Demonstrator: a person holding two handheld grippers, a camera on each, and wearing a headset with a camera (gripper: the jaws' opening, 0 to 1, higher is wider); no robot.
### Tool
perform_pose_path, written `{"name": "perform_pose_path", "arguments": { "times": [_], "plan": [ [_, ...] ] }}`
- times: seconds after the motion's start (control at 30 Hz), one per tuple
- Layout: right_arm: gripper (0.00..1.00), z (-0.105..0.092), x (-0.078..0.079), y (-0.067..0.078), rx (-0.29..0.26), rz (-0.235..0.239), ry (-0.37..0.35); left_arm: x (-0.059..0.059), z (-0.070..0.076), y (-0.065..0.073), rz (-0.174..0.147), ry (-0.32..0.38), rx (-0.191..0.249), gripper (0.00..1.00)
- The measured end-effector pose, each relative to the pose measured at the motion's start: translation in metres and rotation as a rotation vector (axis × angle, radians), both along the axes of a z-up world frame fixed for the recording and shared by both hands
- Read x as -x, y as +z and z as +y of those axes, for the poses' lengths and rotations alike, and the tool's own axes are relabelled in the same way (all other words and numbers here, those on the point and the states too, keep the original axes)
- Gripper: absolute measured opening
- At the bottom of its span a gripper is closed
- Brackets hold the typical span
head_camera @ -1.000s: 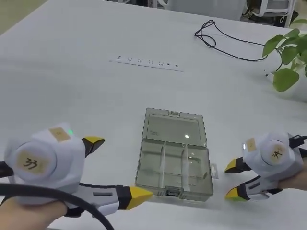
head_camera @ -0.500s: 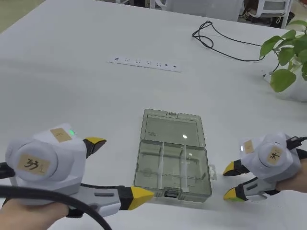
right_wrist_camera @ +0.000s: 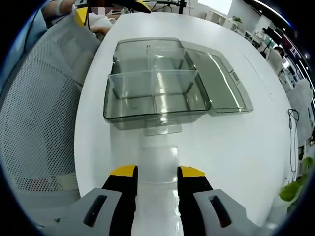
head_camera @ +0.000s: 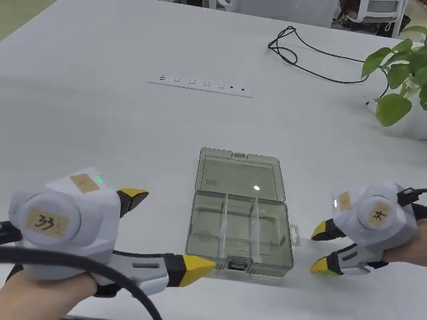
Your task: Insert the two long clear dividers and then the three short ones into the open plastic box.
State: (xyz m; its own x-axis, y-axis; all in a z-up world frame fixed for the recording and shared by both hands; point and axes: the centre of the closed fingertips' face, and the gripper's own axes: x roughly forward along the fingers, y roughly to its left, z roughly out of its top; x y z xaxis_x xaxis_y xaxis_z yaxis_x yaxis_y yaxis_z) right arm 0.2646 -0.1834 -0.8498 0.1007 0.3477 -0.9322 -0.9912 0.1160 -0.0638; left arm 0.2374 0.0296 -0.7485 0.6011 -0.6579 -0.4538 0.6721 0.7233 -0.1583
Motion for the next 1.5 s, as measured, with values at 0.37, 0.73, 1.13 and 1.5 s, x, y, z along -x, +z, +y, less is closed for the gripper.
{"name": "perform_pose_path", "arguments": {
  "times": [0.37, 0.73, 1.13, 1.5],
  "plan": [
    [0.33, -0.007, -0.007, 0.013, -0.015, -0.038, -0.035, -0.002, -0.003, 0.000, 0.007, 0.003, 0.014, 0.92],
    [0.33, 0.000, -0.017, 0.048, -0.083, -0.135, -0.057, -0.010, -0.022, 0.004, 0.025, -0.021, 0.039, 0.82],
    [0.33, 0.033, -0.018, 0.096, -0.167, -0.258, 0.016, -0.014, -0.058, 0.006, 0.157, -0.029, 0.183, 0.63],
    [0.32, 0.066, -0.012, 0.121, -0.210, -0.337, 0.100, -0.026, -0.081, 0.024, 0.270, -0.011, 0.399, 0.45]
  ]
}}
